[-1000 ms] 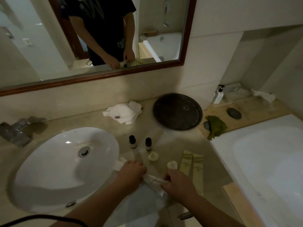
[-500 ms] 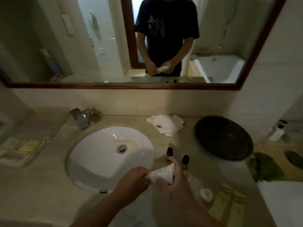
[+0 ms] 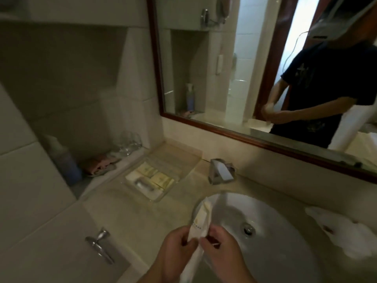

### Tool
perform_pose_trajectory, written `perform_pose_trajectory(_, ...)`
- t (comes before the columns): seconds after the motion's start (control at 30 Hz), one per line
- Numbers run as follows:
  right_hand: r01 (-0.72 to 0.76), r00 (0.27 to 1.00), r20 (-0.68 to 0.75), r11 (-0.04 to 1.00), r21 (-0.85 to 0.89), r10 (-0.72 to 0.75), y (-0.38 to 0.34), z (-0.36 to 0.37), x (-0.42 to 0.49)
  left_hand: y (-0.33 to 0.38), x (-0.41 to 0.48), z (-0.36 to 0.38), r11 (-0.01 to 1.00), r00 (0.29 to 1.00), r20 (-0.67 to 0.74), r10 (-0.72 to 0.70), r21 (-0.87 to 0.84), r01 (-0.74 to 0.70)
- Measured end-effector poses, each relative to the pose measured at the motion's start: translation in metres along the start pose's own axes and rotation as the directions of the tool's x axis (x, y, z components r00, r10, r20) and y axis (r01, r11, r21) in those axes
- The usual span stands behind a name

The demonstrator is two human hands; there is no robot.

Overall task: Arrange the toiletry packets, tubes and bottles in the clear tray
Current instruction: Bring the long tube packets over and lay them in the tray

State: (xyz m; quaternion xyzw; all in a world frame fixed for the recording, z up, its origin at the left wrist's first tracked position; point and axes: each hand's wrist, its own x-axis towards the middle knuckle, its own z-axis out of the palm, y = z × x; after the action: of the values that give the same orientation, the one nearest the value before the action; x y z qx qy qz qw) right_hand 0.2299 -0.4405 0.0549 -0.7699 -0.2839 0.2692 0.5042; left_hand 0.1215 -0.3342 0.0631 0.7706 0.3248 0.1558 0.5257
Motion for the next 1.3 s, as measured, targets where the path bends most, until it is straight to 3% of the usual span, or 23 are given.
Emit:
perform_pose_trajectory(0.23,-0.079,0.981,0.181,0.997,0.026,0.073,-0.052,0.107,0.058,-0.047,0.039,-0.106,0.981,0.972,-0.178,-0.153,-0.149,0.127)
perform_pose_trajectory(0.37,-0.163,0.970,0.194,0.984,0.072,0.147,-0.066,0.133,0.091,-0.056,0.069,-0.134,0.933,0.943,-0.210,-0.258,-0.307,0.187)
perform_pose_trajectory(0.57,-0.204,0.964,0.199,0.971,0.126,0.177,-0.076,0.138,0.153,-0.066,0.128,-0.160,0.781,0.879,-0.163,-0.449,-0.549,0.297)
perform_pose_trajectory(0.73,-0.312,0.918,0.290,0.943,0.113,0.269,-0.085,0.138,0.202,-0.069,0.171,-0.176,0.580,0.790,-0.031,-0.612,-0.697,0.422)
perform_pose_trajectory(1.0,-0.269,0.899,0.357,0.963,-0.005,0.253,-0.083,0.154,0.256,-0.073,0.229,-0.193,0.466,0.708,0.052,-0.704,-0.719,0.516)
perform_pose_trajectory(1.1,-0.224,0.894,0.344,0.951,-0.212,0.287,-0.084,0.157,0.277,-0.079,0.254,-0.198,0.485,0.722,0.096,-0.685,-0.680,0.551)
perform_pose_trajectory(1.3,-0.263,0.900,0.253,0.904,-0.336,0.356,-0.095,0.173,0.307,-0.106,0.299,-0.207,0.488,0.681,0.121,-0.723,-0.608,0.626)
